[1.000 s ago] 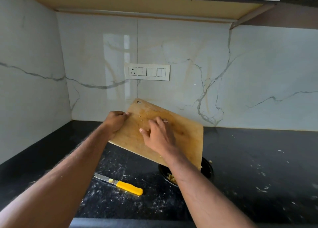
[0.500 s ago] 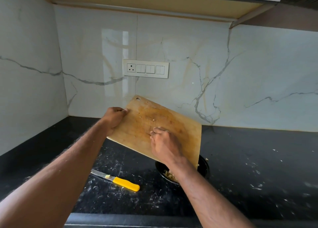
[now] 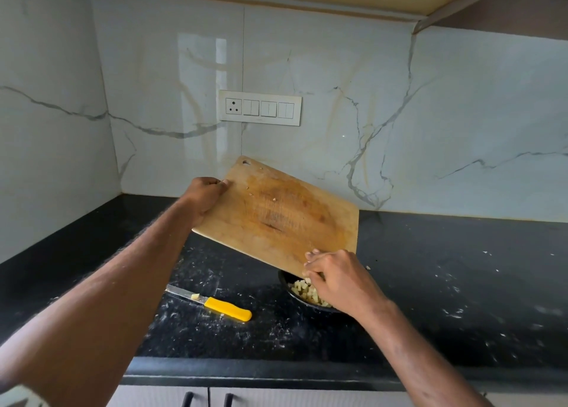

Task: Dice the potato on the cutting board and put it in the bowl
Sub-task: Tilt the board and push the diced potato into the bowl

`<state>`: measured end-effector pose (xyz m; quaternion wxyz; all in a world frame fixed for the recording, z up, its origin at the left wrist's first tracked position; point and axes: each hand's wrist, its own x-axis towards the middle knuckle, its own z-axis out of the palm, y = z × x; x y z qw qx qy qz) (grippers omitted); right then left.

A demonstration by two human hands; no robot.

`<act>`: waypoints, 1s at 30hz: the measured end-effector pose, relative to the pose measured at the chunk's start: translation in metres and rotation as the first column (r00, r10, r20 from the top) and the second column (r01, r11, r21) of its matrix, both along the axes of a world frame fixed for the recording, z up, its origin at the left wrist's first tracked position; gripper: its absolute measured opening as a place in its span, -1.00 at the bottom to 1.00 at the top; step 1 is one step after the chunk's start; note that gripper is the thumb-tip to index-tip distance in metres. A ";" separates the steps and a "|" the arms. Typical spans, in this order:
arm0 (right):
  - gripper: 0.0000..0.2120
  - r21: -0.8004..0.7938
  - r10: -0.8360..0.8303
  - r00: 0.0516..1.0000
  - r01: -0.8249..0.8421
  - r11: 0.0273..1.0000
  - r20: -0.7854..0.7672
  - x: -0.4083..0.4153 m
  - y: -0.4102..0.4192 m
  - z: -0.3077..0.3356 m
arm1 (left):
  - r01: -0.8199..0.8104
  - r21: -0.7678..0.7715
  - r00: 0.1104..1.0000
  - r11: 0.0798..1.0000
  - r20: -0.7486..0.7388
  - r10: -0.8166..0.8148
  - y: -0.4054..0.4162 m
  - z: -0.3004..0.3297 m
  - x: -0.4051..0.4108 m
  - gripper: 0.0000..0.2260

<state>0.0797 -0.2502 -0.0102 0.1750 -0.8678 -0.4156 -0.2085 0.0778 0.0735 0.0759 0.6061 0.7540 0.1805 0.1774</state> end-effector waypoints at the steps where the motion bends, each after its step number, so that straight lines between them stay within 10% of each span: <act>1: -0.82 -0.009 0.008 1.000 -0.008 1.000 -0.012 0.000 -0.004 -0.001 | 0.001 -0.002 1.000 1.000 -0.002 -0.001 0.000 0.000 0.000 -0.78; 9: -0.74 0.345 -0.063 0.983 0.120 0.931 -0.171 -0.001 -0.017 0.005 | 0.004 -0.001 1.000 1.000 0.002 -0.004 0.005 -0.003 0.002 -0.75; 14: -0.76 0.072 -0.122 0.968 0.141 0.987 -0.220 -0.003 -0.016 -0.004 | -0.008 0.011 1.000 1.000 0.014 0.007 0.008 -0.004 0.001 -0.71; 20: -0.80 0.277 -0.123 0.973 0.176 0.945 -0.196 -0.005 -0.014 -0.008 | -0.023 0.016 0.998 1.000 0.050 0.023 0.010 -0.004 0.004 -0.66; 25: -0.76 0.003 -0.108 0.980 0.110 0.994 -0.169 -0.006 0.000 -0.005 | -0.036 0.021 0.997 0.999 0.069 0.034 0.009 -0.006 0.003 -0.68; 30: -0.82 0.073 -0.150 0.980 0.161 0.984 -0.133 -0.016 0.013 0.000 | -0.049 0.029 0.996 0.998 0.074 0.046 0.010 -0.006 0.004 -0.72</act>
